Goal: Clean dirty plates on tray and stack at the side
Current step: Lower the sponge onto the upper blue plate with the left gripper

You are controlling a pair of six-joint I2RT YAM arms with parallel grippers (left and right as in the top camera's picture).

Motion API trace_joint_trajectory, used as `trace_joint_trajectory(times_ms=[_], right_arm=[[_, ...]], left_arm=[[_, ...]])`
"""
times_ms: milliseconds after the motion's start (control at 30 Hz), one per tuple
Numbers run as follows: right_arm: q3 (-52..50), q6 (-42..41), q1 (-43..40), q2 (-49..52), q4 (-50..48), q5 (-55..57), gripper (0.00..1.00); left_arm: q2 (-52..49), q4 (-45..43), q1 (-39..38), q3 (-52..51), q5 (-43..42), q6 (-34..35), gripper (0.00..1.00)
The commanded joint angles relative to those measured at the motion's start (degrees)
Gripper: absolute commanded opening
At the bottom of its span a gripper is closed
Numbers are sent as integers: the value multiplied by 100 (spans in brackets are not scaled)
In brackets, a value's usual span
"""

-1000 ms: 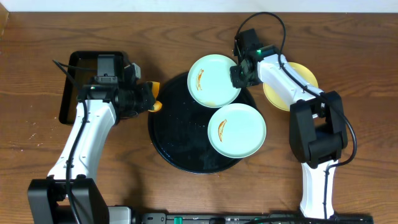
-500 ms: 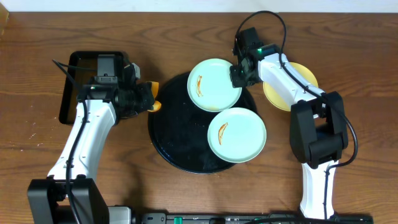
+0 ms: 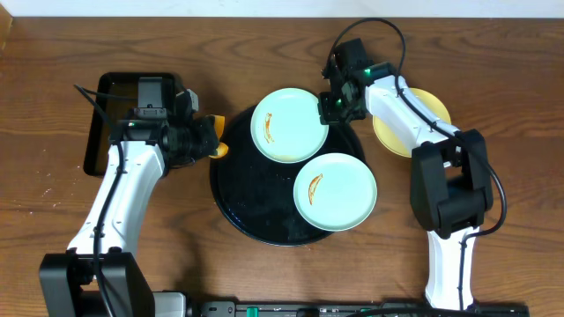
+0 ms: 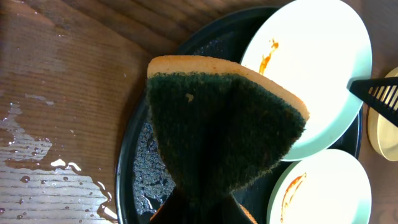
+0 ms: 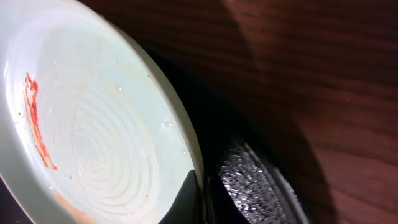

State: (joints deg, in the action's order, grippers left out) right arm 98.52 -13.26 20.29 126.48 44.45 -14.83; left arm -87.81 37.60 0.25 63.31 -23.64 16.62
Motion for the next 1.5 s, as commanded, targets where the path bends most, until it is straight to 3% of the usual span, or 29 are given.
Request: trace_joint_trajectory(times_ms=[0, 367, 900, 1467], right_arm=[[101, -308, 245, -129, 28, -258, 1], [101, -1038, 1191, 0, 262, 734, 1], [0, -1005, 1307, 492, 157, 278, 1], [0, -1003, 1311, 492, 122, 345, 1]], left_arm=[[9, -13, -13, -26, 31, -61, 9], [33, -72, -13, -24, 31, -160, 8], [4, -59, -411, -26, 310, -122, 8], [-590, -684, -1198, -26, 909, 927, 8]])
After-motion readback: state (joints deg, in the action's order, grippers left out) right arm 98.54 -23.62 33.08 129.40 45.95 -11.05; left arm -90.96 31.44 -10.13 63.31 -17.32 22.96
